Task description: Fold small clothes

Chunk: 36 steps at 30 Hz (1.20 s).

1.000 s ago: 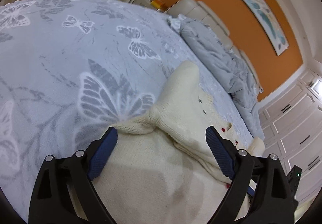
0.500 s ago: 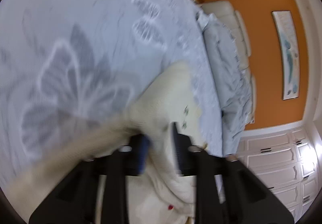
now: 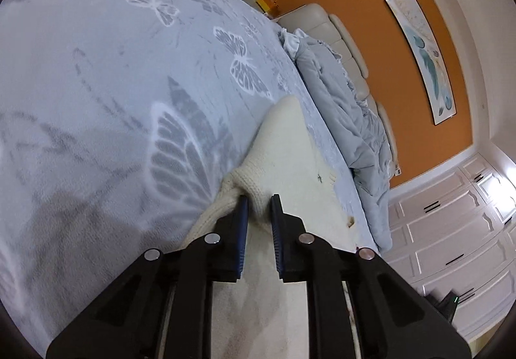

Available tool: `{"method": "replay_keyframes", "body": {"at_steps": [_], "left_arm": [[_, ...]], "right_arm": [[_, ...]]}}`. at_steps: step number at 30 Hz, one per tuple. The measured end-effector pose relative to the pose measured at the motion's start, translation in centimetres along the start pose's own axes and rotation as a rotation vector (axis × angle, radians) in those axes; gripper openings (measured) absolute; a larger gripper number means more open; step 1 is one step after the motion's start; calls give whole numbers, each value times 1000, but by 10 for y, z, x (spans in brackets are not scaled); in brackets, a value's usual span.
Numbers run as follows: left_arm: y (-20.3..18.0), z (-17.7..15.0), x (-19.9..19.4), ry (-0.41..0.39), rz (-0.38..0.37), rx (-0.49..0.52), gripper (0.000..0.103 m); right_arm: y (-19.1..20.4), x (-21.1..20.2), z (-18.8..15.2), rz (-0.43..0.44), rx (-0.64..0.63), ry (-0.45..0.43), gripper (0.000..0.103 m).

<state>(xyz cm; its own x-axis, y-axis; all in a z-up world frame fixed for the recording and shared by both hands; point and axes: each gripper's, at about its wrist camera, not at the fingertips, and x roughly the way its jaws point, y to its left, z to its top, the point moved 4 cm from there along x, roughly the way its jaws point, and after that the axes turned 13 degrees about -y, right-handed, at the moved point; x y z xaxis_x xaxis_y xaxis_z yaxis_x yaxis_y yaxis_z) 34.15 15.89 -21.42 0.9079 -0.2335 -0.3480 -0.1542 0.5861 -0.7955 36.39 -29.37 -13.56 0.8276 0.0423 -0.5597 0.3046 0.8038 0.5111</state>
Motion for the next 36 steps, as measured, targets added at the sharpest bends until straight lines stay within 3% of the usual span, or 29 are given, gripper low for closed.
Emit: {"method": "replay_keyframes", "body": {"at_steps": [1, 3, 4, 5, 8, 10, 12, 14, 16, 18, 19, 24, 25, 26, 27, 28, 30, 33, 34, 36], "left_arm": [[0, -1, -1, -3, 3, 14, 15], [-2, -2, 0, -9, 10, 39, 15], [-2, -2, 1, -9, 7, 44, 15], [-2, -2, 1, -9, 1, 40, 15], [-1, 0, 1, -11, -7, 38, 15], [-1, -1, 1, -14, -5, 45, 15], [-2, -2, 1, -18, -7, 48, 15], [-1, -3, -1, -21, -9, 50, 15], [-1, -3, -1, -21, -9, 52, 15], [-2, -3, -1, -21, -9, 52, 15], [-1, -3, -1, -21, -8, 53, 15], [-2, -4, -1, -22, -7, 54, 15], [-2, -4, -1, -22, -7, 55, 15], [-2, -4, -1, -22, -7, 54, 15], [-2, -3, -1, -22, -8, 54, 15], [-3, -4, -1, -22, -7, 53, 15], [-4, -3, 0, -16, 1, 52, 15], [-15, 1, -1, -7, 57, 93, 12], [-23, 5, -4, -30, 58, 121, 12], [-37, 8, -7, -79, 49, 187, 16]], "right_arm": [[14, 17, -1, -7, -61, 35, 88], [27, 32, -7, 34, -188, 114, 66], [39, 41, -15, 43, -285, 164, 23], [43, 38, -15, 66, -308, 168, 9], [49, -25, -8, 242, -308, -2, 8], [34, -61, -17, 248, -316, -41, 9], [-6, -75, -42, 165, -300, -10, 16], [-46, -75, -68, 26, -273, 88, 22], [-61, -83, -76, 32, -156, 119, 23], [-61, -93, -76, 86, -30, 98, 51], [-57, -92, -75, 90, -18, 92, 72], [-24, -48, -78, 69, -95, 171, 74], [-18, -39, -86, 65, -110, 196, 65], [-12, -30, -96, 54, -125, 220, 34], [-5, -28, -102, 20, -157, 225, 13], [5, -34, -102, 22, -189, 197, 6], [30, -56, -88, 64, -246, 119, 5], [79, -98, -34, 169, -369, -69, 5], [93, -113, -10, 215, -391, -148, 4], [99, -111, 22, 255, -411, -218, 3]]}}
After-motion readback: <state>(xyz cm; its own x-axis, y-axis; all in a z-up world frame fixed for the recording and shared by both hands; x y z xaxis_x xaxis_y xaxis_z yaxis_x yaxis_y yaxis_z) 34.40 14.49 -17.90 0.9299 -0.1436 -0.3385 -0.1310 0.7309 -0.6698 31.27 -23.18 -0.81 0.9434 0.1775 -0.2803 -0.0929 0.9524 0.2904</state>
